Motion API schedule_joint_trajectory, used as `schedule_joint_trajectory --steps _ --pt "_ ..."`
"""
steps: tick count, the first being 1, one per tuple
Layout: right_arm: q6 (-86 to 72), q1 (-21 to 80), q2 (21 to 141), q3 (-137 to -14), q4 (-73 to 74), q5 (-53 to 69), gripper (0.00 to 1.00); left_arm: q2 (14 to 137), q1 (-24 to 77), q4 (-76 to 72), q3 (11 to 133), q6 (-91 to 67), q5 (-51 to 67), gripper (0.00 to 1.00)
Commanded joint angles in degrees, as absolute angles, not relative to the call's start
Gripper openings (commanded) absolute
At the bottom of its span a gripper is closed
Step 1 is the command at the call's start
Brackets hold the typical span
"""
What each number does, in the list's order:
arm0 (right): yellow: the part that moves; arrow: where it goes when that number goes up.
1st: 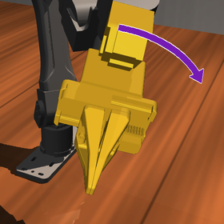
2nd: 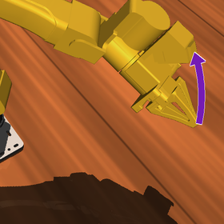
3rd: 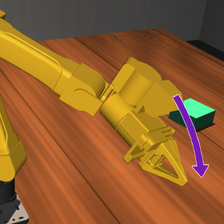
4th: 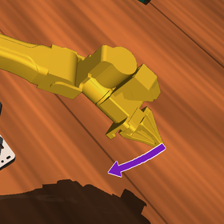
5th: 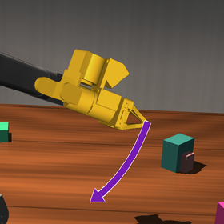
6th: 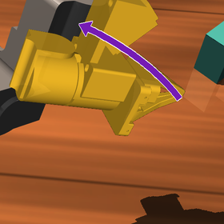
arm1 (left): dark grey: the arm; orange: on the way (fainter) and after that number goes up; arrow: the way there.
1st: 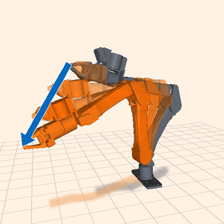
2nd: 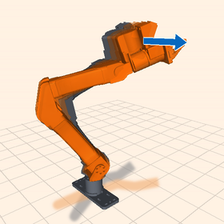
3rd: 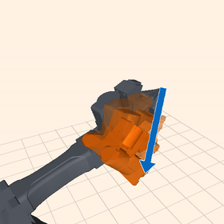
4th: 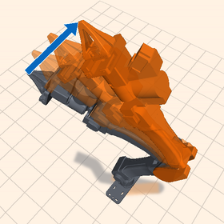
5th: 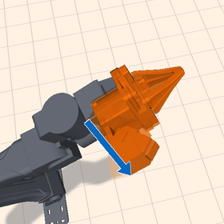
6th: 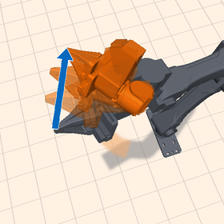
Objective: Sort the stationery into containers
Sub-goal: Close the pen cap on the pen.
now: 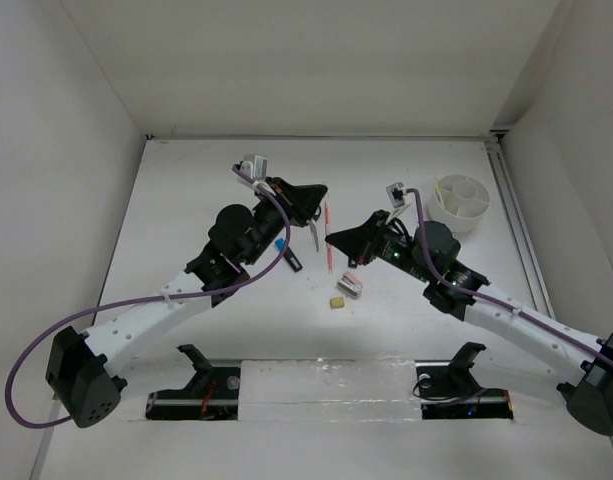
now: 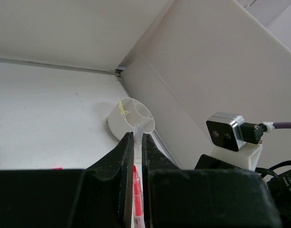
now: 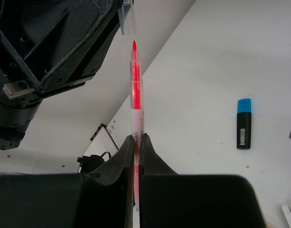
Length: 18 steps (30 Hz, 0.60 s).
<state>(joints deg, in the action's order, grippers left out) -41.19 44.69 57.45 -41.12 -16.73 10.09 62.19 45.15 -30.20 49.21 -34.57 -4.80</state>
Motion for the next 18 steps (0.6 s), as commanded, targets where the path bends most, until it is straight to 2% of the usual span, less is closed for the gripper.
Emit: schedule_joint_trajectory --steps 1,18 --pt "-40.87 45.09 56.6 -43.24 -18.72 10.46 0.0 62.05 45.0 -33.57 49.75 -34.37 -5.1 0.0" --pt "-40.87 45.09 55.55 -43.24 -18.19 9.4 0.0 62.05 45.0 -33.57 48.69 -34.37 -5.1 0.0"
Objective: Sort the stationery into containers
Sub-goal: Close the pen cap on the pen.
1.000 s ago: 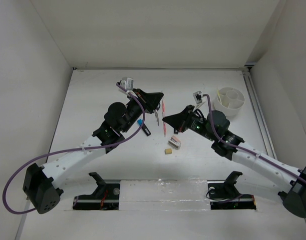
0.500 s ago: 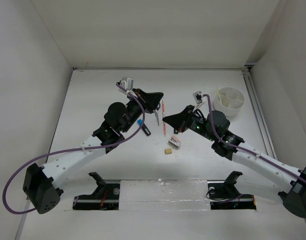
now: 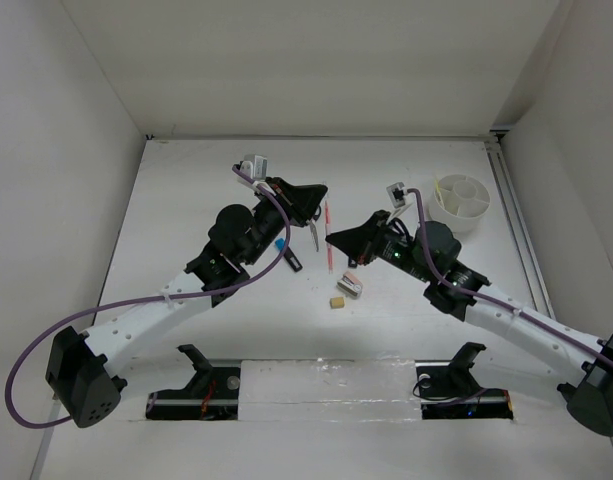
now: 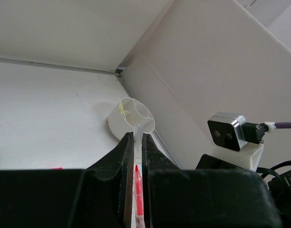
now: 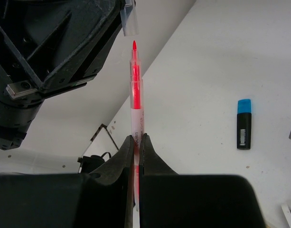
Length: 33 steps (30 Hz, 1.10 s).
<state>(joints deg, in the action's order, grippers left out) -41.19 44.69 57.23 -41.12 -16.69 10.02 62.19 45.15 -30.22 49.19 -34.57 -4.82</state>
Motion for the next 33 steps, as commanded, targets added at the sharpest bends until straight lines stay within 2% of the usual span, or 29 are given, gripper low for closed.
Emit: schedule_joint_trajectory --steps 1,33 --pt "-40.87 45.09 55.55 -43.76 -18.19 9.4 0.0 62.05 45.0 -33.57 48.69 -34.37 -5.1 0.0" --pt "-38.24 45.09 57.66 -47.11 -17.05 6.77 0.0 61.0 45.0 -33.57 47.64 -35.42 -1.93 0.0"
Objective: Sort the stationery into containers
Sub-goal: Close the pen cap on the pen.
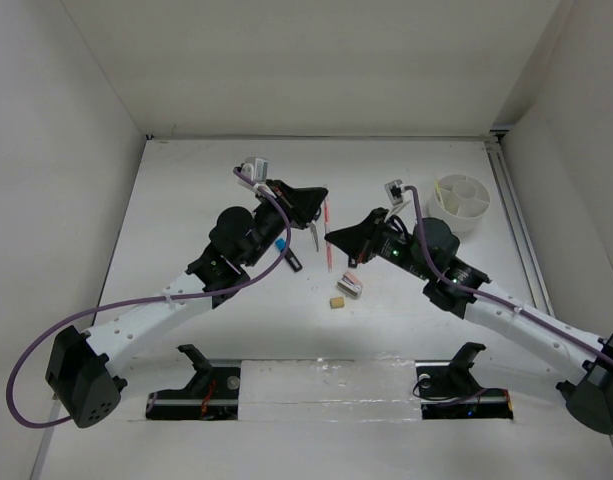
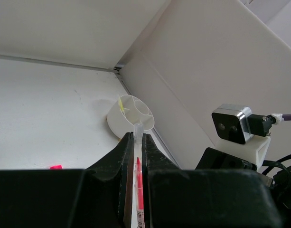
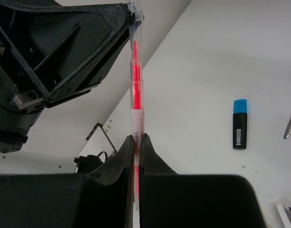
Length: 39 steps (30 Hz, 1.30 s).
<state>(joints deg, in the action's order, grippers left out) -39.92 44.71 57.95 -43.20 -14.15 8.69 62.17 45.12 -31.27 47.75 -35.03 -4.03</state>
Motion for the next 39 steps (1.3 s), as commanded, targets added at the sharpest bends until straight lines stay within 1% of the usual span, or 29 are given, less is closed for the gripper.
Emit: schedule_joint_trajectory --steps 1,13,39 --pt "-38.23 45.09 57.66 -47.11 -17.05 6.77 0.0 61.0 45.0 -33.57 47.64 -35.42 -1.93 0.0" --pt "-38.23 44.03 58.18 -47.72 -16.52 6.77 0.0 59.94 45.0 -32.43 47.11 -34.28 -1.41 0.0" --pt "-37.71 43.51 55.55 -47.72 -15.47 7.21 0.0 61.0 45.0 -34.19 44.47 -32.78 0.52 0.0"
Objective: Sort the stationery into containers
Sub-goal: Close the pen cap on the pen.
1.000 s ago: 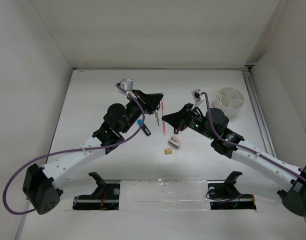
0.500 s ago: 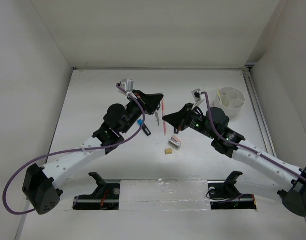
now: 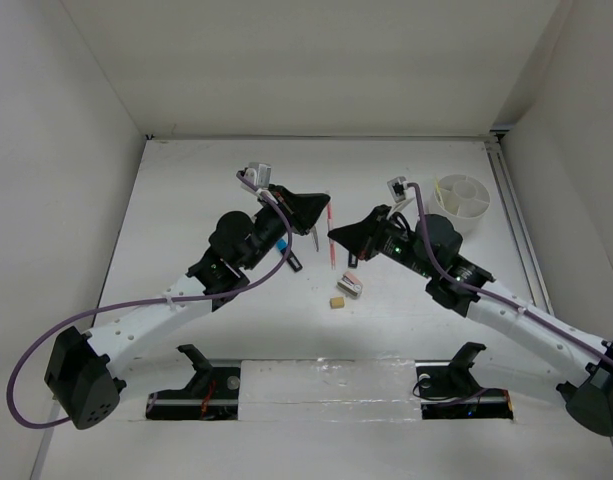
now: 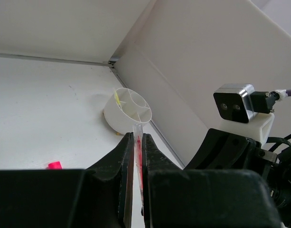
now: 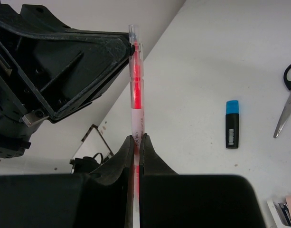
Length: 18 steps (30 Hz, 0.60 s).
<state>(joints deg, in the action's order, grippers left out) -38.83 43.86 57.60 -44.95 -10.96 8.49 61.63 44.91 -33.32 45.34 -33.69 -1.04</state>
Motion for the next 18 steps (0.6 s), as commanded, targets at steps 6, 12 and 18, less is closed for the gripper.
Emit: schedule_joint_trajectory --steps 6,12,18 --pt "-37.18 43.51 55.55 -48.25 -15.47 6.06 0.0 61.0 45.0 -33.4 45.0 -33.84 1.58 0.0" --pt "-34.81 42.36 56.95 -51.59 -14.07 7.65 0.0 62.05 45.0 -29.71 46.41 -31.56 3.08 0.0" --pt "-32.08 41.31 58.1 -54.4 -11.95 9.66 0.0 62.58 45.0 -27.6 47.02 -29.36 6.32 0.0"
